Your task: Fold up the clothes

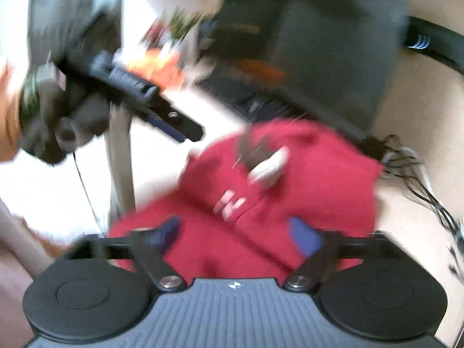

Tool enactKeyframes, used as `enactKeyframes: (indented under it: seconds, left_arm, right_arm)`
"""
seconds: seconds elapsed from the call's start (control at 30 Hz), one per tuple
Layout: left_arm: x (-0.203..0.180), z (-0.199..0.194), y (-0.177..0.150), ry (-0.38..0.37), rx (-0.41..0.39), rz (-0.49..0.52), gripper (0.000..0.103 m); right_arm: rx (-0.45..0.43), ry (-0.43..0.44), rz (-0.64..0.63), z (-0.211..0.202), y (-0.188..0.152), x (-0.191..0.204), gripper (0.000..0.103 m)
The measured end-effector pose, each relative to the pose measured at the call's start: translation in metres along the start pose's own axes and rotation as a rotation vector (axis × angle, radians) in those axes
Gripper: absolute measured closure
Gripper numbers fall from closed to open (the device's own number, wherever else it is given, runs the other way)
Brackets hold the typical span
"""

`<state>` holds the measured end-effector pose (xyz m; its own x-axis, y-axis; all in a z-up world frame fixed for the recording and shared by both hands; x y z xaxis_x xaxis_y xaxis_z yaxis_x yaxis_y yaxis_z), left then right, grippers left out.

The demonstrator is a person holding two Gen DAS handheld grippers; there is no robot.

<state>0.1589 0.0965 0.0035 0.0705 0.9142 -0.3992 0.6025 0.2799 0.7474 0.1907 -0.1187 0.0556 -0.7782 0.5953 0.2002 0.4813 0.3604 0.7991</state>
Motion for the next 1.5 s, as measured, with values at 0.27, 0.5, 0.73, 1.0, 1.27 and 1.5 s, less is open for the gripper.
enactKeyframes:
  seconds: [0.27,0.5,0.73,1.0,1.27,1.5]
  left_arm:
    - [0.004,0.07,-0.01,0.052,0.146,-0.102,0.007]
    - [0.036,0.098,-0.042,-0.075,0.154,-0.278,0.004]
    - [0.035,0.069,-0.079,-0.217,0.071,-0.264,0.004]
    - [0.041,0.01,-0.047,-0.098,-0.126,-0.03,0.004]
    - [0.103,0.031,-0.018,0.184,-0.037,0.079,0.004]
    - [0.076,-0.032,-0.052,0.184,-0.053,0.109,0.004]
  right_arm:
    - [-0.065,-0.022,0.682,0.025,0.019,-0.118,0.0]
    - [0.034,0.088,0.893,0.099,-0.007,-0.146,0.0]
    - [0.038,0.151,0.759,0.087,-0.011,-0.108,0.0]
    - [-0.109,0.209,0.591,0.105,0.018,-0.054,0.003]
    - [-0.116,0.007,0.391,0.163,0.058,-0.037,0.004]
    - [-0.156,-0.104,0.226,0.109,0.047,-0.016,0.0]
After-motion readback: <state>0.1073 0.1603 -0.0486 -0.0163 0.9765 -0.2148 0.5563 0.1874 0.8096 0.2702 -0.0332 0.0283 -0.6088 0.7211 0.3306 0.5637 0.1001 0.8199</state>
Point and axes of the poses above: each gripper's, at about its wrist camera, not at the fingertips, and z roughly the way its jaws point, x to its left, y to its top, the point moved 4 cm from there along z, roughly the way its jaws point, and after that the axes turned 14 degrees about z, right-handed, at the moved point
